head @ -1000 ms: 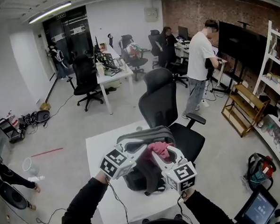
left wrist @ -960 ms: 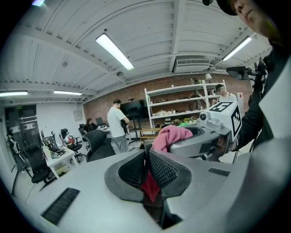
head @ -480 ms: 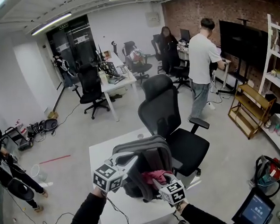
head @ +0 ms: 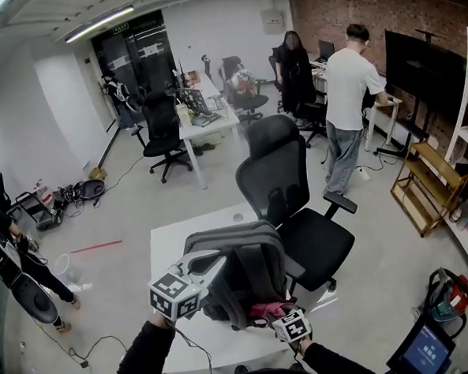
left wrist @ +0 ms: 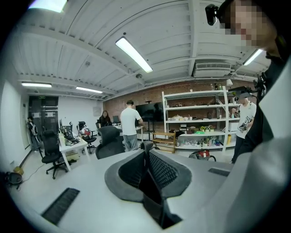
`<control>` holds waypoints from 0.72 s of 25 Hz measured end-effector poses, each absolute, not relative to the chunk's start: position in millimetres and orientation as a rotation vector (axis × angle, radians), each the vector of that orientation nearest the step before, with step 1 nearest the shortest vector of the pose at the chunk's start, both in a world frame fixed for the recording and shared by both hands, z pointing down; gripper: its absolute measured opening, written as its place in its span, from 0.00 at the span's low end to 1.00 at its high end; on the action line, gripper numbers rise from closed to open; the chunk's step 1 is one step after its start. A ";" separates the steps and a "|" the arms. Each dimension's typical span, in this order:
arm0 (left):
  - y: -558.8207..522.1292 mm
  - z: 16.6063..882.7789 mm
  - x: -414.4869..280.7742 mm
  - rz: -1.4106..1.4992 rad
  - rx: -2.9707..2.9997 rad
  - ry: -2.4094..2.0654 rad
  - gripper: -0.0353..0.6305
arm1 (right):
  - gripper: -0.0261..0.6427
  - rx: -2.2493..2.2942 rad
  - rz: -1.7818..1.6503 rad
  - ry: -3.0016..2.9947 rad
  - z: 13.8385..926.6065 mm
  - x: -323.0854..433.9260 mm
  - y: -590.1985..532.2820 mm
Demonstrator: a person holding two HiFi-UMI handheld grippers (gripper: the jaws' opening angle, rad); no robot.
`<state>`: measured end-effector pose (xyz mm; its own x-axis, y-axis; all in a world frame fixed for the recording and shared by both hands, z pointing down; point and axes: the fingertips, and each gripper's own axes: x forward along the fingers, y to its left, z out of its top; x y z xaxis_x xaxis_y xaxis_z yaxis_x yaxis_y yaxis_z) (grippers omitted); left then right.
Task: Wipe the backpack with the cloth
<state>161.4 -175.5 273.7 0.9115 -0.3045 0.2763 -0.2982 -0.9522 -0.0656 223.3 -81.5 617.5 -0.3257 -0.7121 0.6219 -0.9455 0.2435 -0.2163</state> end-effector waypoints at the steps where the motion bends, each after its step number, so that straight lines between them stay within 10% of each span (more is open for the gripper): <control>1: -173.8 275.3 158.9 -0.447 -3.047 0.489 0.12 | 0.25 1.486 0.815 -2.110 628.3 223.5 -75.8; 7: -175.0 279.8 152.8 -0.429 -3.013 0.518 0.12 | 0.25 1.467 0.730 -2.066 629.4 244.4 -77.8; 18: -176.2 279.2 153.6 -0.431 -3.052 0.488 0.12 | 0.25 1.661 0.032 -2.421 339.3 214.7 -133.2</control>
